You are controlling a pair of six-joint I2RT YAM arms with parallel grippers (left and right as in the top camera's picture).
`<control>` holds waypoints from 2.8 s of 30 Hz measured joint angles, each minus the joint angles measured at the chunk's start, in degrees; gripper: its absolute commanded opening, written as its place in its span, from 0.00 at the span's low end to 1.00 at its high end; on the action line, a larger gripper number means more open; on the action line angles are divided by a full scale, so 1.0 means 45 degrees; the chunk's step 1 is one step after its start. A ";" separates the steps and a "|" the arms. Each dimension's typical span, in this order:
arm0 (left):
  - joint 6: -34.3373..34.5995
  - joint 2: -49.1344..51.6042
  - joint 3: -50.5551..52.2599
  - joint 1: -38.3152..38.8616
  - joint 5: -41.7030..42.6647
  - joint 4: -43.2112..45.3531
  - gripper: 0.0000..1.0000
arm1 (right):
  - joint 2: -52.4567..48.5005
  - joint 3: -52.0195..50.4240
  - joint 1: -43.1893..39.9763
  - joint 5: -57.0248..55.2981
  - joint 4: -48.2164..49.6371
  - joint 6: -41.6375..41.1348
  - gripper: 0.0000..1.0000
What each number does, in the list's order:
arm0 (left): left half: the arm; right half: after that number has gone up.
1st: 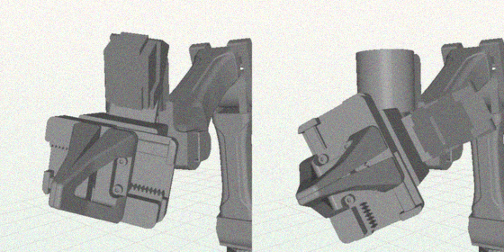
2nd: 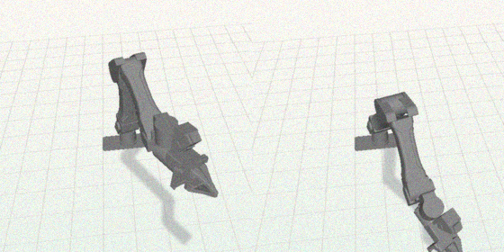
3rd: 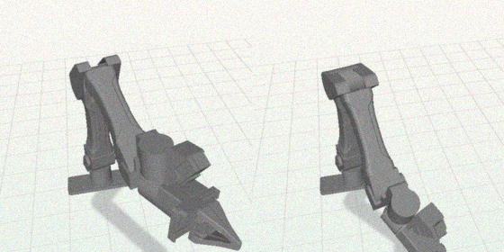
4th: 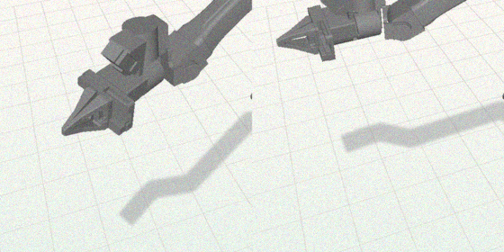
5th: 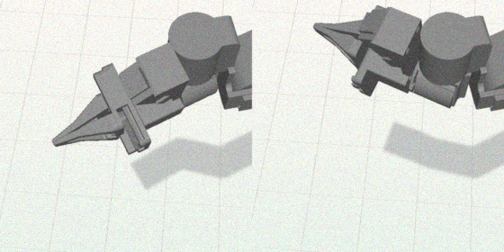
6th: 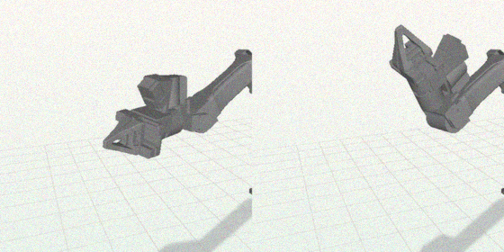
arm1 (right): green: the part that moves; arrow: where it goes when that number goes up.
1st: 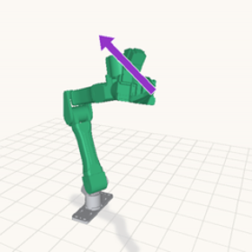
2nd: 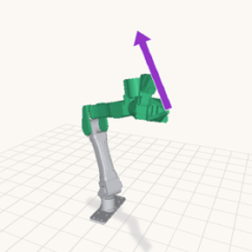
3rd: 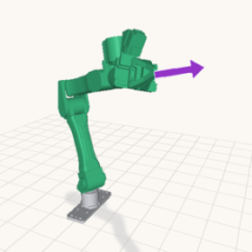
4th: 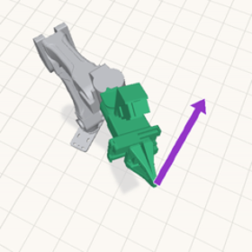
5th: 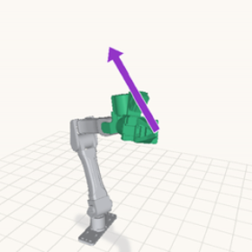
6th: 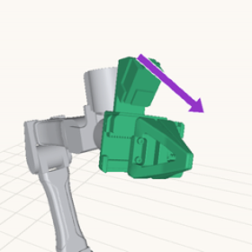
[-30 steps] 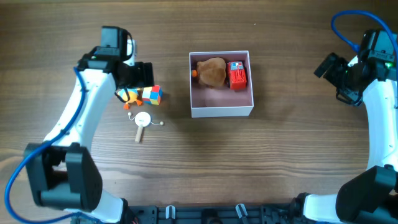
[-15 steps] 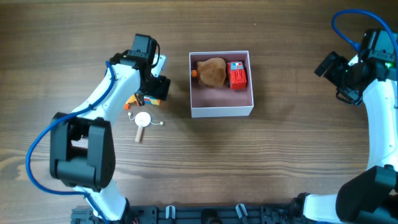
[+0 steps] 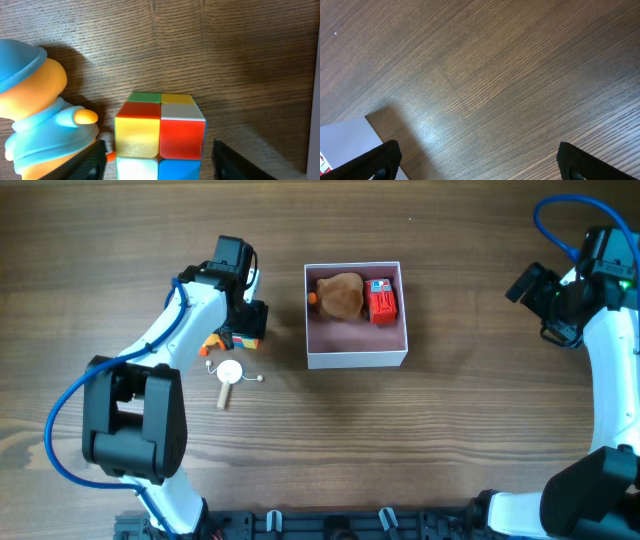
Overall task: Pack container
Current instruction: 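Close the left gripper on the Rubik's cube and lift, then carry the Rubik's cube over the box and lower it inside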
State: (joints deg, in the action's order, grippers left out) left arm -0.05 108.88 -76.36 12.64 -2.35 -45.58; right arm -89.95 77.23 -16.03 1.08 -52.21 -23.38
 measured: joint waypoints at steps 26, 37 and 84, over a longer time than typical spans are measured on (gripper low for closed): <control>0.0073 0.0665 -0.0010 0.0000 0.0000 -0.0277 0.37 | 0.0000 0.0000 0.0000 0.0049 0.0141 0.0000 1.00; 0.0121 0.0461 -0.0913 0.0136 -0.0005 -0.2259 0.45 | 0.0000 0.0000 0.0000 0.0049 0.0146 0.0005 1.00; 0.8859 0.2477 -0.4454 0.7718 0.0146 -0.0068 0.46 | 0.0000 0.0000 0.0000 0.0049 0.0321 0.0000 1.00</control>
State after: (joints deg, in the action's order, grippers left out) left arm 39.81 120.03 -96.40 47.37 -1.69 -45.89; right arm -89.95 77.23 -16.03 1.30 -50.76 -23.38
